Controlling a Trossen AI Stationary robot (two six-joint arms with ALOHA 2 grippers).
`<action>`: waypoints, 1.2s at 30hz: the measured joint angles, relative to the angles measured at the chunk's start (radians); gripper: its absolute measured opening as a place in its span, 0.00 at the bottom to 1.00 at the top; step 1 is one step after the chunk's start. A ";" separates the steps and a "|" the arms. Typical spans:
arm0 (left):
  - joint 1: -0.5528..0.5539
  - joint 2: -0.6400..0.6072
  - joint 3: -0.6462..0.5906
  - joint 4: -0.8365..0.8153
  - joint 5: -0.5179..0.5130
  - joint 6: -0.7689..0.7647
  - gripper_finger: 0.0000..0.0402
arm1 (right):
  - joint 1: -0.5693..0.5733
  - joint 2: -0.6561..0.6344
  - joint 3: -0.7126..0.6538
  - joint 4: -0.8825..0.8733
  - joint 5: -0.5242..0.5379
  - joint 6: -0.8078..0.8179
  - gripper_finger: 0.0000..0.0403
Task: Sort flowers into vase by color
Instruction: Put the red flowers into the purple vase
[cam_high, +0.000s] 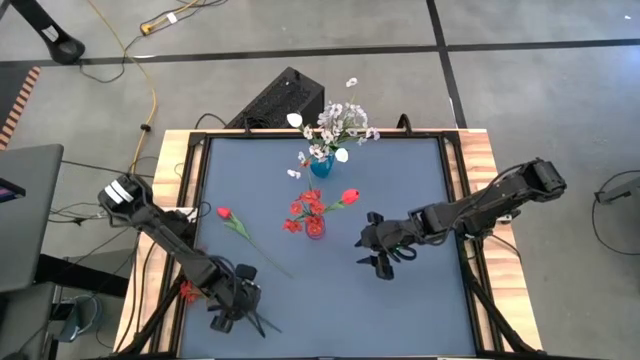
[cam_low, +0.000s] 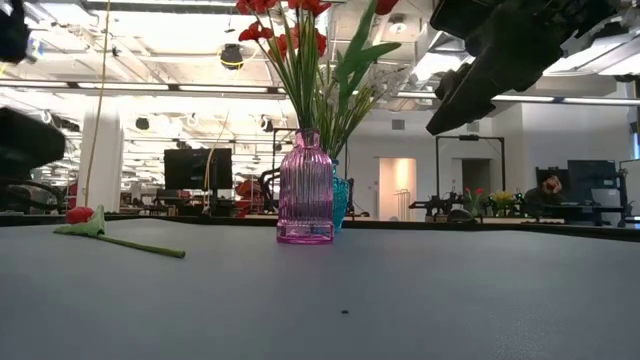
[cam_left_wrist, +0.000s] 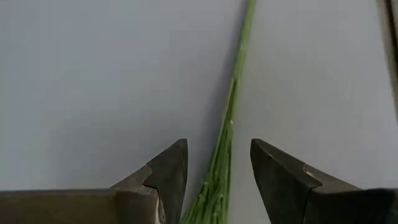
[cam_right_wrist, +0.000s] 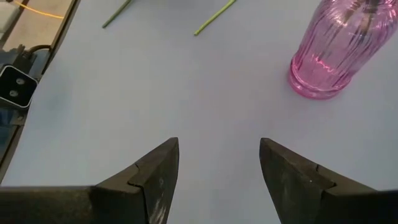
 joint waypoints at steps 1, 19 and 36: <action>-0.006 0.009 0.000 -0.005 0.002 -0.006 0.41 | 0.003 0.000 0.000 0.000 0.000 0.000 0.62; -0.005 -0.026 0.000 -0.101 -0.047 0.069 0.02 | 0.052 0.000 0.000 0.046 0.016 0.002 0.62; 0.383 -0.283 0.001 0.123 0.020 -0.038 0.01 | 0.140 0.000 0.000 0.068 0.175 -0.405 0.62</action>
